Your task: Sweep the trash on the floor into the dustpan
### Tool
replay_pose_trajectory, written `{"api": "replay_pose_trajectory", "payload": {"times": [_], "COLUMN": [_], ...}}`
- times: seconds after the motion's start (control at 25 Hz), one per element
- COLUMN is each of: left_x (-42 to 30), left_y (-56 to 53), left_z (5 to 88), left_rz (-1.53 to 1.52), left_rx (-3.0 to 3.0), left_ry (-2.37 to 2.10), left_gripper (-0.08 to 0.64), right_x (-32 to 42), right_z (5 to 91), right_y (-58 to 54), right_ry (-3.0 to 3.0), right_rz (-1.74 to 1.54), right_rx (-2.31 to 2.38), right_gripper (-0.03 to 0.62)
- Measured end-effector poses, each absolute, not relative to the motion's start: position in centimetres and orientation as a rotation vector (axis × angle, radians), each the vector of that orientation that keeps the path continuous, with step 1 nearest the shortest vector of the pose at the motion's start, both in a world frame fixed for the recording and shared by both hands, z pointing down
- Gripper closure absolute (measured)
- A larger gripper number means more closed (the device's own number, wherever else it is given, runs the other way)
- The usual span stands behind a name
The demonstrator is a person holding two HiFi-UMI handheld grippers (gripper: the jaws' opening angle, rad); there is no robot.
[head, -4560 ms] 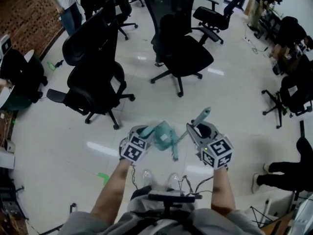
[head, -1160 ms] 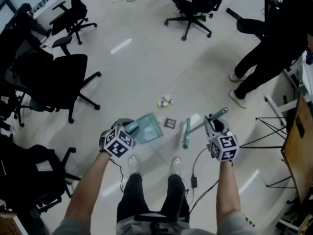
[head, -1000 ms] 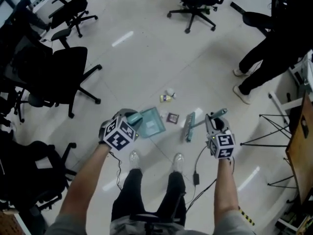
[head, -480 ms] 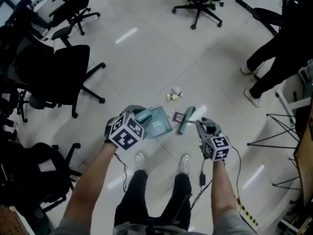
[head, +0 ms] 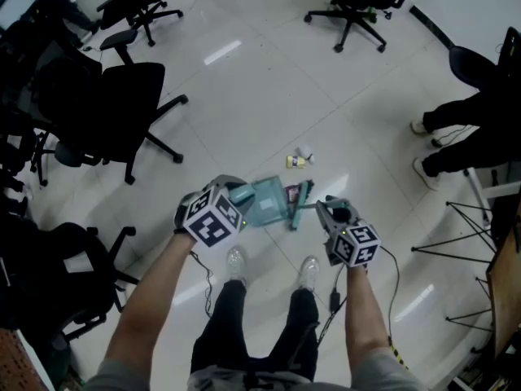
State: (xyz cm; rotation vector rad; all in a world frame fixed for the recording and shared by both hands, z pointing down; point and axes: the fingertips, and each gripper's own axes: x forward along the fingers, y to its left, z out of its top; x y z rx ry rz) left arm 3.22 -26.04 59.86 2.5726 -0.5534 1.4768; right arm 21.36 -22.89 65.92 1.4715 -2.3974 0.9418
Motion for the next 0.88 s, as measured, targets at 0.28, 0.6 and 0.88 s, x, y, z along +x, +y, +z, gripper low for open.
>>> {"api": "replay_pose_trajectory", "payload": {"times": [0.28, 0.6, 0.88], "left_x": [2.5, 1.5, 2.5], "left_y": [-26.1, -26.3, -26.4], "left_z": [60.0, 59.7, 59.7], "left_rz": [1.458, 1.47, 1.442], "left_rx": [2.563, 2.547, 2.554], "left_ry": [-0.566, -0.612, -0.623], "left_gripper": [0.449, 0.451, 0.451], "right_x": [18.1, 17.2, 15.8], "right_z": [64.7, 62.6, 59.0], "right_y": [-23.2, -22.4, -22.6], "right_ry": [-2.504, -2.541, -2.62], "right_rz": [1.012, 1.023, 0.954], "right_rx": [1.317, 1.228, 1.161], "right_gripper": [0.47, 0.469, 0.469]}}
